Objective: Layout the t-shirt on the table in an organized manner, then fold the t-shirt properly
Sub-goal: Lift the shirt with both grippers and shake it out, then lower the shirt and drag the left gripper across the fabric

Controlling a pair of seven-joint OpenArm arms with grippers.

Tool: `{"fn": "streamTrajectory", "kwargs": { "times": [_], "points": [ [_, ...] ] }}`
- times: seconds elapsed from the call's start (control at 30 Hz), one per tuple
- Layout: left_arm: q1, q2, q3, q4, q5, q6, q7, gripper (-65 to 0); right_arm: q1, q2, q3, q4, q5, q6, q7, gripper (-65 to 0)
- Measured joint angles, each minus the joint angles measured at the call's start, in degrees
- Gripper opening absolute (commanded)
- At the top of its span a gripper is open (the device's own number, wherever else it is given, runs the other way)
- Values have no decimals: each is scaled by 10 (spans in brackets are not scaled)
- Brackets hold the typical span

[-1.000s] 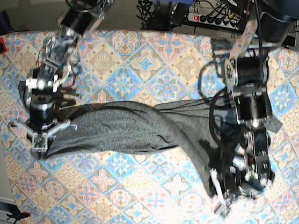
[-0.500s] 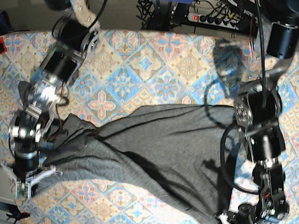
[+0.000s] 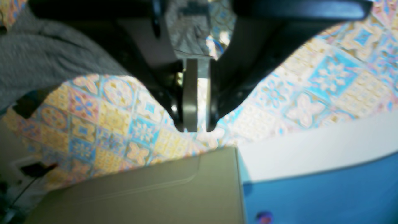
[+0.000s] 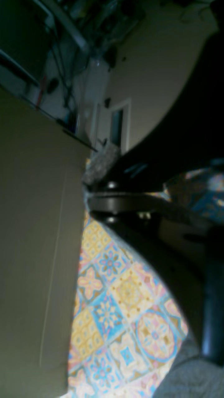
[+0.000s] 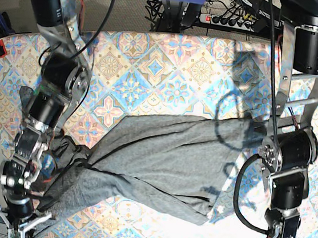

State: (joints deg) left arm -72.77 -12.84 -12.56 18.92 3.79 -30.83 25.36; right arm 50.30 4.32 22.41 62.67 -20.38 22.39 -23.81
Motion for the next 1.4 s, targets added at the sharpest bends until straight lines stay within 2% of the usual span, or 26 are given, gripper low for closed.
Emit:
{"fn": "streamTrajectory", "kwargs": {
  "times": [0.13,0.2,0.27,0.33,0.43,0.5,0.63,0.67,0.87,0.93,1.0,1.07,1.17,1.27,1.37,1.4],
  "points": [
    [6,-5,3,-5,3,9,6,-606,33,0,0,-15,2,-1,16,-650],
    [8,-4,11,-8,3,8,10,-583,33,0,-1,-7,2,-2,15,-650],
    [9,3,42,-8,3,9,12,-515,25,0,-1,10,2,-1,7,-650],
    [30,12,70,0,-10,9,-24,-432,15,0,-1,23,0,-3,12,-650],
    [96,24,80,1,-14,5,-49,-313,-28,1,-2,42,9,-3,31,-650],
    [166,39,81,-5,4,13,-52,-256,-76,-1,-2,44,2,-4,15,-650],
    [266,56,82,-11,18,5,-61,-245,-126,-5,-2,47,-3,1,1,-650],
    [277,55,82,-10,14,4,-95,-245,-127,-5,-2,54,-2,3,3,-650],
    [305,51,82,-2,15,11,-128,-245,-117,-2,-2,84,2,-1,16,-650],
    [324,52,93,2,37,13,-176,-245,-123,-3,-2,92,2,-1,11,-650],
    [334,61,120,9,84,15,-181,-257,-127,-2,-2,103,2,-1,11,-650],
    [347,69,132,14,107,22,-198,-310,-133,-2,-2,115,2,-2,13,-650],
    [380,73,130,21,106,30,-261,-482,-139,-2,-2,127,2,-1,9,-650],
    [400,72,129,27,88,33,-283,-634,-153,-1,-2,136,2,-2,19,-650],
    [419,71,125,30,72,27,-301,-612,-196,0,-2,136,3,-2,17,-650],
    [430,71,126,33,71,28,-326,-621,-215,-3,-2,135,2,-2,14,-650]
  ]
}}
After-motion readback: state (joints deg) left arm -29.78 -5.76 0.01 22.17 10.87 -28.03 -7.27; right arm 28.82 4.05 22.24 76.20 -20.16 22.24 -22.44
